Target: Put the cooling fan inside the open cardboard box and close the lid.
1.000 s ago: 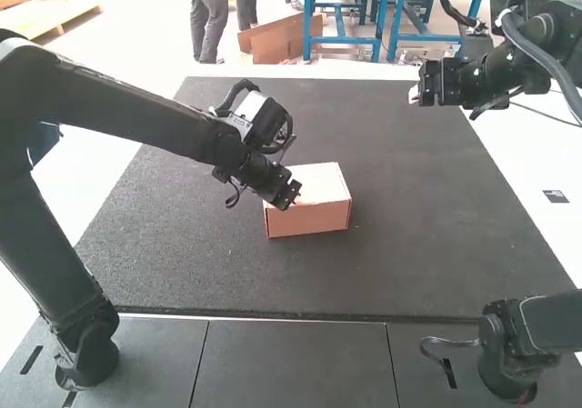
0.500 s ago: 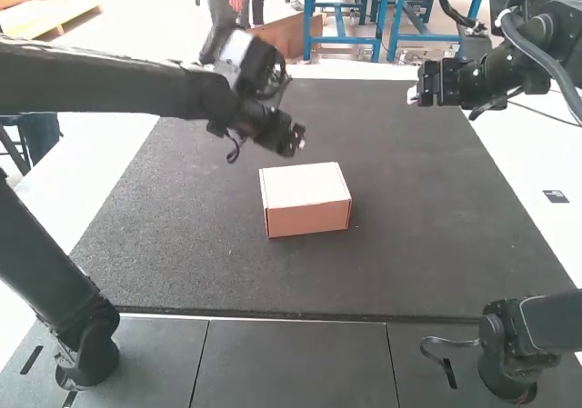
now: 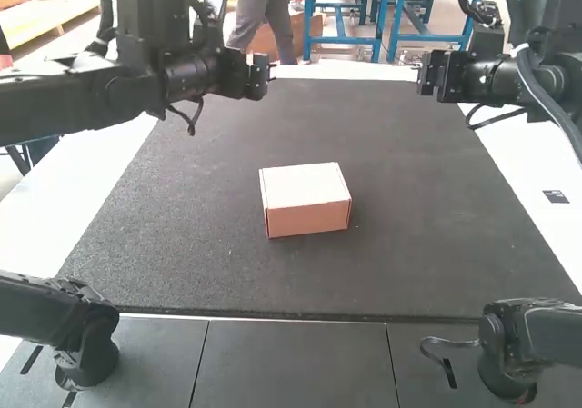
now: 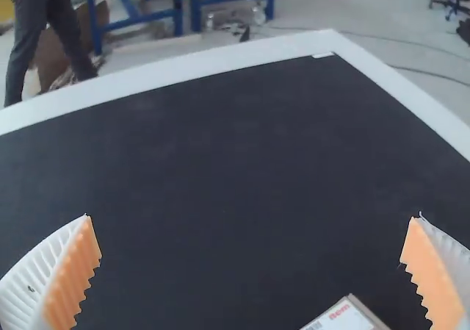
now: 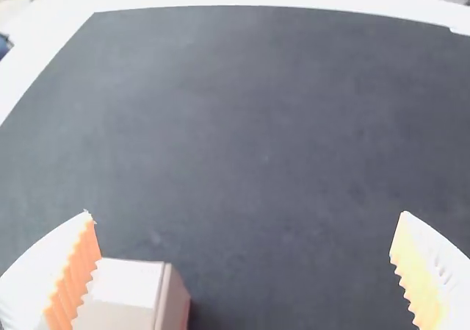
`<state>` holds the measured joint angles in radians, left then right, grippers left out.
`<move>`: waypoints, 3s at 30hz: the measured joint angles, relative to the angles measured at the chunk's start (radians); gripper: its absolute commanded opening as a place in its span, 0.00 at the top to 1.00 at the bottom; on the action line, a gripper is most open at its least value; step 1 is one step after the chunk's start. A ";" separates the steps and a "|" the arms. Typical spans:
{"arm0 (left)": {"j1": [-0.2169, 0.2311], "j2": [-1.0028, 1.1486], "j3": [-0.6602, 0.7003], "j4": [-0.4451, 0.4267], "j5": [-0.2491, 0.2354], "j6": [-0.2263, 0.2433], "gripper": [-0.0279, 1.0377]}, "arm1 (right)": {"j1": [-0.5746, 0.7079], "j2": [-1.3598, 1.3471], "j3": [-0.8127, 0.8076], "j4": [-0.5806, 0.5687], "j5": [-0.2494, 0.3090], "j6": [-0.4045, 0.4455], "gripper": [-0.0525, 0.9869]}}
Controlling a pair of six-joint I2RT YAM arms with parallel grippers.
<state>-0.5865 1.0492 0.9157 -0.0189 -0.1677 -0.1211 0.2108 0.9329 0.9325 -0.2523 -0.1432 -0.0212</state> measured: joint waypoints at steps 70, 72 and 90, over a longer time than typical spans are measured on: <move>0.452 -1.031 -0.910 -0.009 -0.015 0.090 0.07 | -0.142 -0.925 -0.929 0.250 0.148 -0.040 0.07; 0.452 -1.031 -0.910 -0.007 -0.015 0.090 0.07 | -0.142 -0.925 -0.929 0.251 0.148 -0.038 0.07; 0.452 -1.031 -0.910 -0.007 -0.015 0.090 0.07 | -0.142 -0.925 -0.929 0.251 0.148 -0.038 0.07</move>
<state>-0.1341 0.0185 0.0055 -0.0257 -0.1825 -0.0311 0.0689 0.0078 0.0036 -0.0010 0.0044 -0.0593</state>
